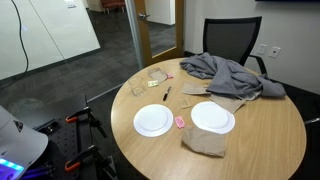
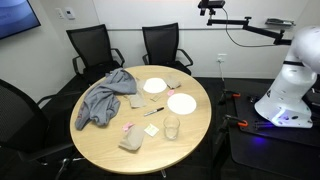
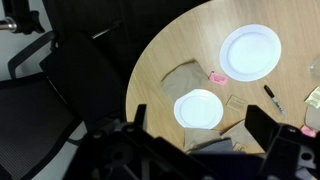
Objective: Move the glass cup to the right.
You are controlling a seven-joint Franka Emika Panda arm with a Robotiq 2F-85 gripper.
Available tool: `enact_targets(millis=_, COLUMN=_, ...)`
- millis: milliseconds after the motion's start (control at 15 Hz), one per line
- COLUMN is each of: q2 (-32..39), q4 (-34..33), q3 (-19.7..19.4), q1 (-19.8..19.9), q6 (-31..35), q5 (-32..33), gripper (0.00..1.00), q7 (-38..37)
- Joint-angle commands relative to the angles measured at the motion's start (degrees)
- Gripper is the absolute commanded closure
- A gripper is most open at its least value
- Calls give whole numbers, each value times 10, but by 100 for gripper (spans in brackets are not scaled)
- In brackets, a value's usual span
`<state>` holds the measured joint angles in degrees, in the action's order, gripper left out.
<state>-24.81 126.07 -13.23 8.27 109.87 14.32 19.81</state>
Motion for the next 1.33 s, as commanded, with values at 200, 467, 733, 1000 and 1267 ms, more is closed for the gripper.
enact_targets(millis=200, q2=14, q4=34, q3=43, q1=-37, q6=41, q5=-22, gripper=0, q7=-26)
enact_targets(millis=467, q2=23, q4=79, q3=72, q1=-60, q6=89, q5=-27, gripper=0, q7=-38)
enact_targets(millis=733, q2=38, q4=117, q3=96, q1=-77, q6=122, q5=-33, gripper=0, q7=-59)
enact_targets(millis=1000, q2=53, q4=152, q3=109, q1=-89, q6=154, q5=-46, gripper=0, q7=-75)
enact_targets(millis=1267, q2=72, q4=178, q3=118, q1=-104, q6=178, q5=-75, gripper=0, q7=-70)
